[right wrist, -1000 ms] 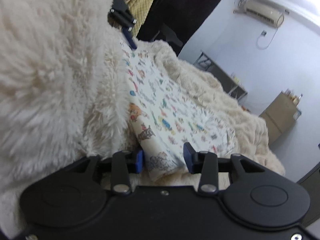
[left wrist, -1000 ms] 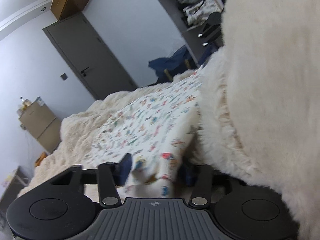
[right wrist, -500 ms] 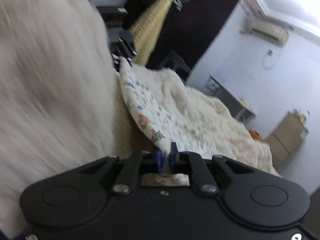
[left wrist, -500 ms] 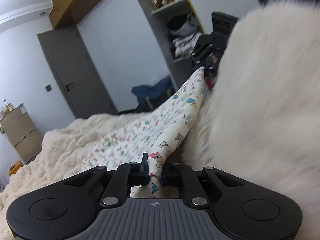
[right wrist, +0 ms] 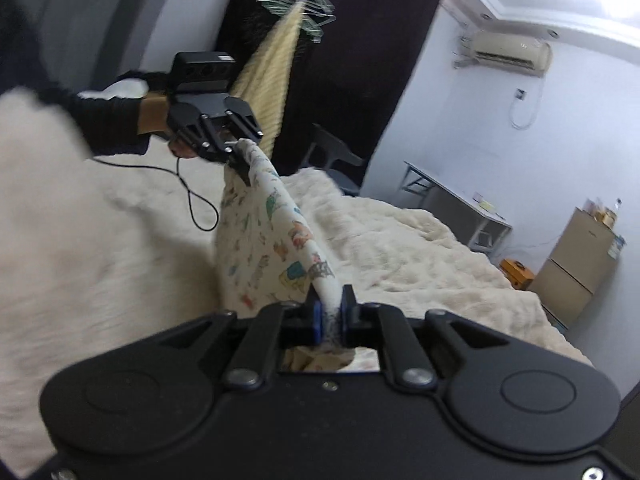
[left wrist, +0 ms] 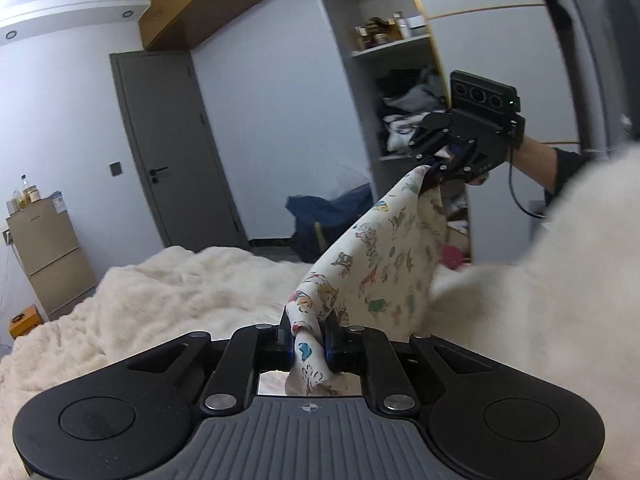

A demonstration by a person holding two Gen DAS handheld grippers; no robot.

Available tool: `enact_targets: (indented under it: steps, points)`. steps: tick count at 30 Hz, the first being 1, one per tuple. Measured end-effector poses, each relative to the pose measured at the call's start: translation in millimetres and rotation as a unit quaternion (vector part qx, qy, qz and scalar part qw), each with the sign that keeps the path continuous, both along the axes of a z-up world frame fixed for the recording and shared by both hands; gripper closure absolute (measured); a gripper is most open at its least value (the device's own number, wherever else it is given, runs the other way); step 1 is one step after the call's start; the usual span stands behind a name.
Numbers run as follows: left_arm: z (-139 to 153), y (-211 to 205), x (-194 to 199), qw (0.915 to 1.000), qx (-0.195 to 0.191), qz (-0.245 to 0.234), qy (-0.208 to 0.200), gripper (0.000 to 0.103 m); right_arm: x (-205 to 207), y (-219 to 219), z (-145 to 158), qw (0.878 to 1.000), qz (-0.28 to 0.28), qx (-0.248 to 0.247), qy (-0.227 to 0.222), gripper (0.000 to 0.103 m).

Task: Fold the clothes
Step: 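Lay the cloth down flat and open both grippers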

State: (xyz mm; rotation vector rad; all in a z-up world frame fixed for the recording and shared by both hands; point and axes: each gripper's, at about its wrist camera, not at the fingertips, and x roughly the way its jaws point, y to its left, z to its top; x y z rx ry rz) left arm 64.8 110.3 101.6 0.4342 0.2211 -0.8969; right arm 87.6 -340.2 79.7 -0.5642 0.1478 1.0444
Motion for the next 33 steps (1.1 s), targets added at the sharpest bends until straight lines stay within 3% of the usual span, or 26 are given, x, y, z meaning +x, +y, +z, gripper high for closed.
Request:
enact_targets:
  steps: [3,6,12,14,16,20,22,24,26,27,29,33]
  points:
    - [6.5,-9.9,67.9,0.9989,0.021,0.034,0.027,0.094,84.5,10.9,12.3,0.998,-0.032,-0.001,0.050,0.095]
    - [-7.6,-20.5,121.9,0.9951,0.036,0.066,0.064,0.094,135.5,18.6,3.4,0.994,-0.062,-0.001,0.095,0.095]
    - [-66.8,-32.2,182.3,0.9829,0.061,0.092,0.147,0.094,202.8,34.6,-54.7,0.974,-0.127,-0.049,0.181,0.094]
    - [-80.4,-31.8,188.7,0.9799,0.050,0.099,0.166,0.090,213.4,33.1,-77.2,0.966,-0.153,-0.054,0.199,0.087]
    - [-91.7,-30.6,193.0,0.9753,0.044,0.120,0.180,0.078,215.2,33.5,-84.0,0.961,-0.184,-0.055,0.200,0.066]
    - [-98.3,-13.8,201.6,0.9554,0.027,0.223,0.192,0.066,224.3,22.4,-85.9,0.930,-0.312,-0.054,0.187,0.058]
    - [-90.6,-5.9,197.7,0.9494,0.005,0.251,0.189,0.063,216.2,7.7,-69.2,0.907,-0.363,0.009,0.212,0.055]
    - [-73.3,-2.2,173.4,0.9500,-0.047,0.250,0.181,0.052,200.4,4.6,-57.3,0.907,-0.342,0.056,0.238,0.045]
    - [-63.8,-11.8,145.1,0.9565,-0.066,0.228,0.170,0.044,175.9,9.4,-50.5,0.909,-0.325,0.082,0.246,0.037]
    - [-59.4,-23.0,123.1,0.9635,-0.069,0.204,0.159,0.042,161.7,16.2,-49.9,0.912,-0.317,0.086,0.244,0.037]
    - [-58.3,-40.1,103.0,0.9687,-0.066,0.186,0.151,0.034,132.6,35.5,-56.6,0.920,-0.300,0.086,0.237,0.038]
    - [-88.7,-80.5,78.2,0.9684,-0.046,0.184,0.162,0.034,98.1,66.5,-82.0,0.920,-0.324,0.067,0.209,0.043]
